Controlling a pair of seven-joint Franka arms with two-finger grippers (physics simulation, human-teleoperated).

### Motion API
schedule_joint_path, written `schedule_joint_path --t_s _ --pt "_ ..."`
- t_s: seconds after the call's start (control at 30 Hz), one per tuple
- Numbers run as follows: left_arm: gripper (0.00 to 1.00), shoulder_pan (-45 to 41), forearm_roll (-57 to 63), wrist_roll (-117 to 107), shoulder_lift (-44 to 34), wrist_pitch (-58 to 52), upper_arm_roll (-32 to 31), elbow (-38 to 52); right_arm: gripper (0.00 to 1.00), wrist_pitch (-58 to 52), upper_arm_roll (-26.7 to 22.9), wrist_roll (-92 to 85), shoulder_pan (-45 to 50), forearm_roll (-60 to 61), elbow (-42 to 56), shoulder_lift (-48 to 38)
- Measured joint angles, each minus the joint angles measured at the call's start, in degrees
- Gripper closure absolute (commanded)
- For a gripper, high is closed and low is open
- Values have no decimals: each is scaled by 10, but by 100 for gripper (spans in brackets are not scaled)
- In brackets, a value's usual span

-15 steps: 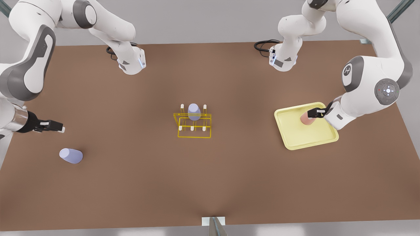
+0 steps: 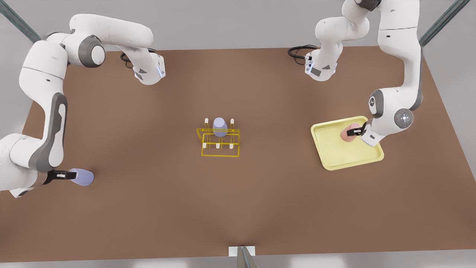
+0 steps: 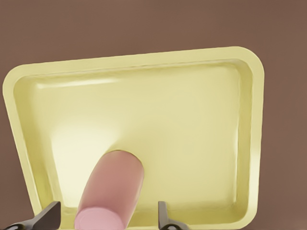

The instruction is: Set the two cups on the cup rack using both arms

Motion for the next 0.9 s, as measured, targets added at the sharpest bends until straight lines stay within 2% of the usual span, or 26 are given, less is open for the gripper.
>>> schedule_joint_path --t_s 0.3,0.43,0.9 --pt "0 25 1 73 -2 89 2 -49 0 93 0 -54 -23 16 -9 49" --pt "0 20 -10 97 0 103 2 -60 0 125 0 -73 -30 17 -54 43" --pt "0 21 -22 151 38 161 5 -90 0 149 0 -113 -27 -35 -112 42"
